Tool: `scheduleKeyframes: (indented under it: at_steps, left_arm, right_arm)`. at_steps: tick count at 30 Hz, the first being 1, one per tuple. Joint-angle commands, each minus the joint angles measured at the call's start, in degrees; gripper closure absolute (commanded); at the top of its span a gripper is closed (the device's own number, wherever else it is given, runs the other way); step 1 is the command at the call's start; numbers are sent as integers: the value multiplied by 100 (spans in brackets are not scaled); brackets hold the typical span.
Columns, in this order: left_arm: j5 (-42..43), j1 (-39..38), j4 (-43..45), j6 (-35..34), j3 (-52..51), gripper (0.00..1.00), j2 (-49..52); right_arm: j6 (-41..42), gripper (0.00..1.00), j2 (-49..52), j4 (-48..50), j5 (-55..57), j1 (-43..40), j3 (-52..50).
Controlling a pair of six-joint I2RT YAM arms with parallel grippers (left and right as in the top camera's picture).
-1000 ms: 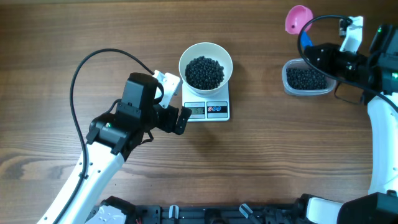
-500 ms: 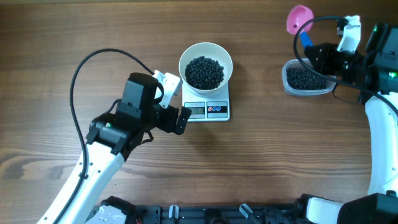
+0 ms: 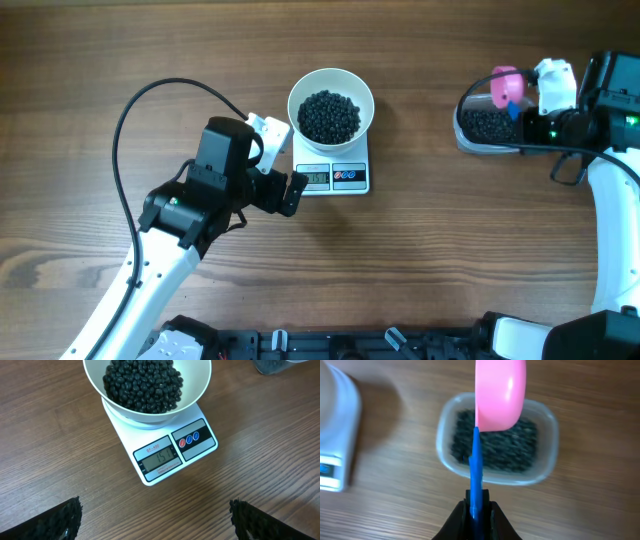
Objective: Scoop item into bowl and weigh 150g on scale
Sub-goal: 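Carry the empty scoop with the right gripper back to the bean tub, then swing the pink scoop with the right gripper over the white bowl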
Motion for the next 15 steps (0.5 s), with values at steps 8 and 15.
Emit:
scheduleKeyframes:
  at_steps: [8, 15]
  left_arm:
    - [90, -31, 15, 7, -31, 0, 13]
    - [87, -31, 15, 7, -31, 0, 13]
  right_arm:
    - [-1180, 96, -7, 96, 1832, -7, 37]
    - [-1300, 96, -7, 105, 1832, 162, 37]
